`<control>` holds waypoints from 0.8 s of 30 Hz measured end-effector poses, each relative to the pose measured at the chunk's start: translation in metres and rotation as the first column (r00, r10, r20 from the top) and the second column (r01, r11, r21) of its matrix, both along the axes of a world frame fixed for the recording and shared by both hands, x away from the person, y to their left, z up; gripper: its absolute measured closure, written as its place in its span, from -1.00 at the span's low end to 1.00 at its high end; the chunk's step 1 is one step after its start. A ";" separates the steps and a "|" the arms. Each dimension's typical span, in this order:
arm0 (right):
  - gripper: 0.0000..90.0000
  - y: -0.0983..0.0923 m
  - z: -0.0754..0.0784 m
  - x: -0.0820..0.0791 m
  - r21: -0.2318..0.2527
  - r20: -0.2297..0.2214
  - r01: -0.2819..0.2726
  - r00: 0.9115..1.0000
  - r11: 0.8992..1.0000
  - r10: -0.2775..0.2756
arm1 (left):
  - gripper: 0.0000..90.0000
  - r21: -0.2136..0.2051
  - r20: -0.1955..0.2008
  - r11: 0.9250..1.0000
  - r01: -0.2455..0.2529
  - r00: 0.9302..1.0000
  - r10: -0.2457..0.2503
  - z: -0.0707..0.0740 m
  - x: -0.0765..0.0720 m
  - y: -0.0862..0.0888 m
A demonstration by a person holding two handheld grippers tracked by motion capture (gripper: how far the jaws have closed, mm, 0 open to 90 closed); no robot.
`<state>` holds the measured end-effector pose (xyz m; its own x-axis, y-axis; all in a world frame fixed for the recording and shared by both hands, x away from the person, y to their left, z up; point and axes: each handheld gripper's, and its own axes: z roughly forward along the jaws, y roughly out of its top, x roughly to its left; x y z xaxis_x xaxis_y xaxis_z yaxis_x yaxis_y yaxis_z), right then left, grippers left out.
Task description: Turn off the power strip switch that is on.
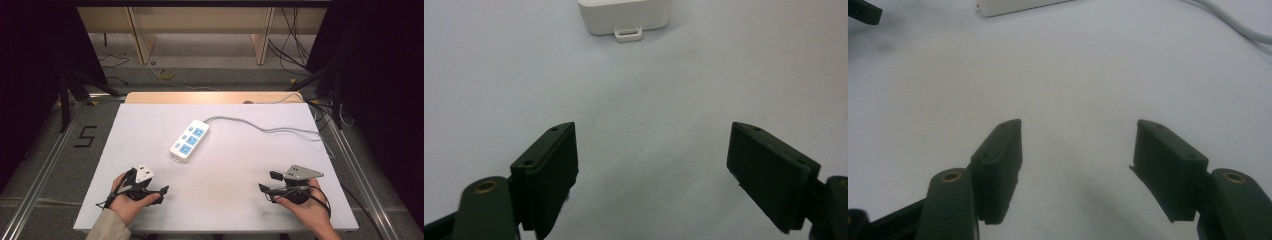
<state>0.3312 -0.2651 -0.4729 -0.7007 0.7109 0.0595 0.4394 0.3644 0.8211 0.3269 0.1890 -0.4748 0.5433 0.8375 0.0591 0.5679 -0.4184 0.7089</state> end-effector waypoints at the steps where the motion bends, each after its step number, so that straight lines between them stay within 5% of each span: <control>1: -0.18 0.000 0.000 0.000 0.000 -0.003 0.002 1.000 1.000 -0.002 | -0.53 0.002 0.002 1.000 0.001 1.000 -0.001 0.000 0.000 0.000; 9: -0.18 0.001 0.000 -0.001 -0.001 0.004 -0.002 1.000 1.000 0.002 | -0.35 0.005 0.001 1.000 -0.010 1.000 0.010 0.003 0.000 0.002; 16: -0.18 0.001 0.001 -0.001 -0.001 0.007 -0.004 1.000 1.000 0.004 | 0.27 0.032 0.029 0.998 -0.051 0.998 0.050 0.011 0.002 0.007; 17: -0.18 0.001 0.001 -0.001 0.000 0.007 -0.002 1.000 1.000 0.002 | 0.50 0.032 0.032 0.998 -0.054 0.998 0.053 0.012 0.003 0.008; 24: -0.18 0.000 0.002 0.000 0.005 0.011 0.002 1.000 1.000 -0.002 | 0.99 0.017 0.001 0.999 -0.047 0.999 0.047 0.017 0.003 0.011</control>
<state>0.3316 -0.2653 -0.4714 -0.6997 0.7123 0.0552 0.4311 0.3593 0.8277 0.3304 0.1996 -0.4578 0.5033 0.8609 0.0743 0.5866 -0.4035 0.7022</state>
